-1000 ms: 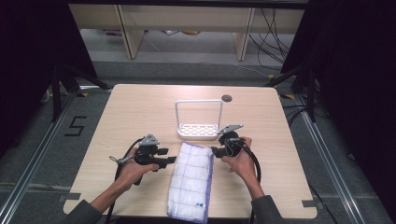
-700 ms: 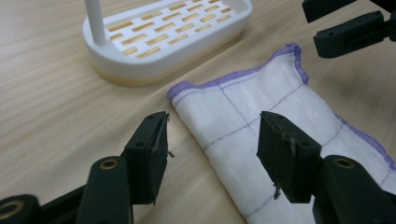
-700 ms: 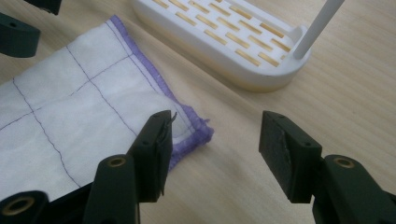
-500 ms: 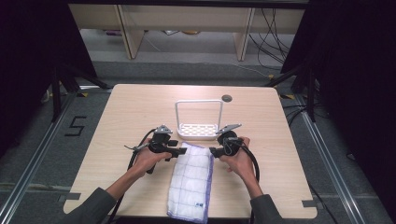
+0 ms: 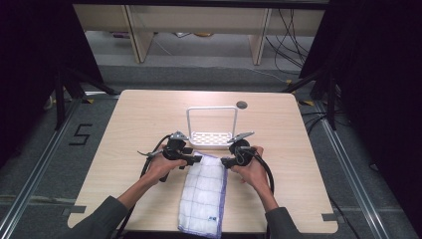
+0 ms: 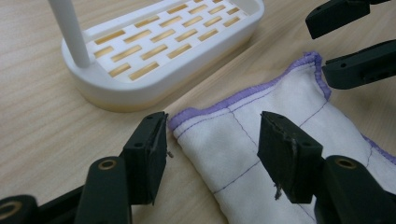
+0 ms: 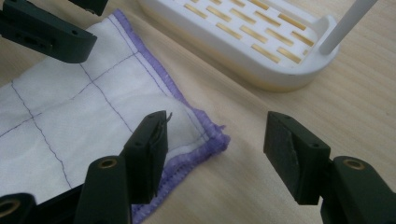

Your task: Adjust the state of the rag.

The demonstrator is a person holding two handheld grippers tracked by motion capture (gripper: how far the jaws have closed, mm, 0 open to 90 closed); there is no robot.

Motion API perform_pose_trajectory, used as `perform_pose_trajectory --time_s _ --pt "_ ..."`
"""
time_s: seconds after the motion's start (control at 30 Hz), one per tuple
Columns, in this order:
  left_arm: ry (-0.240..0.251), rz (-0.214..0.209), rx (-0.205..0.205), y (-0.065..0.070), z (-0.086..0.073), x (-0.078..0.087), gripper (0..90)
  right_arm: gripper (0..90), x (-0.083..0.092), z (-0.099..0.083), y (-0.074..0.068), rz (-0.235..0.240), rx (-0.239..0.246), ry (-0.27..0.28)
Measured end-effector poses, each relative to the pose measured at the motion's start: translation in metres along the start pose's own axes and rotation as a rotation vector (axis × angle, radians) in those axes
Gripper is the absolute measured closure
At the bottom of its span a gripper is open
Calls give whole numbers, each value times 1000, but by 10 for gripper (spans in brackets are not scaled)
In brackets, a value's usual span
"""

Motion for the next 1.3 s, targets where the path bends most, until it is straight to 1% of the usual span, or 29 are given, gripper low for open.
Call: perform_pose_trajectory --time_s 0.03,0.07,0.17,0.2,0.27,0.33,0.37,0.4,0.43,0.47,0.5,0.57,0.6,0.63,0.67,0.73,0.77,0.8,0.83,0.87,0.9,0.93,1.0,1.07,1.13,1.2,1.23,1.27,1.3 --pt "18 5 13 2 1 -2 417 405 0 0 0 -2 1 0" --pt "18 5 13 2 1 -2 417 404 0 0 0 -2 0 -2" --pt "8 8 1 3 1 -4 416 401 -1 0 0 3 2 -1" --pt "-14 7 -15 2 0 -4 414 399 0 0 0 4 -3 -6" --pt "-17 13 -25 1 -1 -5 413 396 -1 0 -1 4 0 -6" --pt "-16 18 -22 1 -1 -7 413 394 -3 1 -1 5 -1 -2" --pt "-12 19 -15 2 -2 -8 415 393 -3 1 0 11 26 -4" --pt "-11 17 -11 3 -2 -9 417 392 -3 0 -1 11 2 -10" --pt "-23 22 -29 2 -2 -8 420 391 -4 0 0 4 11 -9" --pt "-23 19 -33 2 -2 -8 423 392 -4 1 -1 7 -4 -11" --pt "-19 26 -34 2 -2 -9 428 392 -5 1 1 -11 12 -9" --pt "-20 27 -37 2 -2 -9 433 391 -5 1 -1 9 0 -10" --pt "-20 30 -43 2 -2 -9 434 391 -5 1 -1 4 5 -8" --pt "-12 26 -34 3 -1 -10 438 391 -5 1 -2 8 -3 -16" --pt "-28 27 -48 2 -2 -9 441 391 -5 2 -1 6 13 -6" --pt "-32 30 -54 2 -3 -10 448 391 -5 2 -3 18 -2 -16" --pt "-33 31 -61 2 -3 -10 457 392 -6 2 -3 27 -5 -16" --pt "-29 35 -65 3 -3 -10 461 392 -7 2 -3 32 5 -16" --pt "-29 35 -65 3 -3 -10 472 392 -7 2 -3 32 5 -16" --pt "-35 38 -76 3 -3 -10 478 393 -7 2 -3 15 -1 -17" --pt "-31 47 -83 3 -3 -10 483 393 -8 2 -3 13 12 -14" --pt "-38 41 -91 3 -4 -11 489 393 -8 3 -3 21 10 -19" --pt "-36 39 -92 4 -4 -11 502 393 -8 3 -3 16 9 -19" --pt "-37 39 -92 4 -4 -11 523 393 -9 3 -4 15 -6 -24" --pt "-34 41 -98 4 -4 -11 546 395 -10 2 -3 13 5 -23" --pt "-34 41 -102 4 -4 -11 569 396 -12 3 -3 25 16 -25" --pt "-33 37 -103 3 -4 -11 585 397 -12 2 -3 31 7 -31" --pt "-31 37 -101 3 -5 -11 603 397 -12 2 -5 20 -10 -36" --pt "-29 33 -102 3 -5 -11 626 399 -12 2 -3 11 9 -32"
Point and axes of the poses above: each handheld gripper's, and its own axes: x roughly backward along the jaws, z roughly out of its top, y roughly to its right, the point moved 5 cm from there along -x, roughly forward along the jaws, and after that the axes turned 5 degrees about x, right-handed, at the moved point
